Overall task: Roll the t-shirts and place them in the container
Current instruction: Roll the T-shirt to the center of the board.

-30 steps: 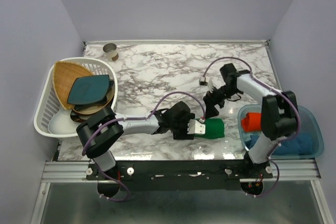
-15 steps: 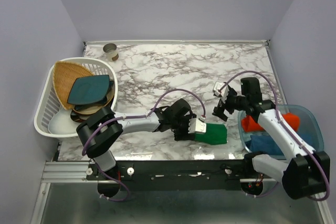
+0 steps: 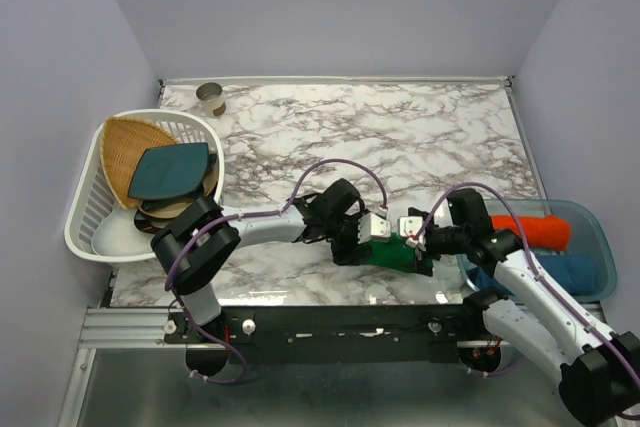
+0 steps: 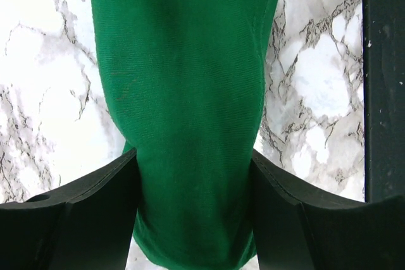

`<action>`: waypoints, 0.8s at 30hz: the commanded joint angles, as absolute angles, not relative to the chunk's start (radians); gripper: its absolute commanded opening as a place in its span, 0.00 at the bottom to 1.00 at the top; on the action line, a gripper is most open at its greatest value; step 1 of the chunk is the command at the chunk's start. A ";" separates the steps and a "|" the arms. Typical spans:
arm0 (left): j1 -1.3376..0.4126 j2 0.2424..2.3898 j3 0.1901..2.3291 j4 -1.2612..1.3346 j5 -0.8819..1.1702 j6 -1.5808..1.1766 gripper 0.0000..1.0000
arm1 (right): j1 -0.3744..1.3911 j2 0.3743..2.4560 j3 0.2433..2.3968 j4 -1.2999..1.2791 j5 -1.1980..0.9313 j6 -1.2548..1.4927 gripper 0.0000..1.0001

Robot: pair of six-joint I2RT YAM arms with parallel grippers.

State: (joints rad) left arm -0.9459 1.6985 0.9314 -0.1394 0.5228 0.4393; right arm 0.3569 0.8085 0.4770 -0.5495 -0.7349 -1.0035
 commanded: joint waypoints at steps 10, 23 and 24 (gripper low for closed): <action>-0.930 1.706 0.965 -0.152 0.597 0.379 0.69 | 0.514 1.001 0.475 -0.430 -0.672 -0.979 1.00; -0.911 1.706 0.945 -0.140 0.615 0.359 0.68 | 0.522 0.986 0.517 -0.399 -0.675 -0.956 1.00; -0.911 1.704 0.945 -0.140 0.612 0.360 0.68 | 0.522 0.977 0.520 -0.403 -0.676 -0.950 1.00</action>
State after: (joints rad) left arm -0.9173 1.7058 0.9421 -0.1509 0.5663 0.3683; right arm 0.5144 1.0214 0.4885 -0.3840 -0.6853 -0.9768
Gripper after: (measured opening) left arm 0.681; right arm 0.998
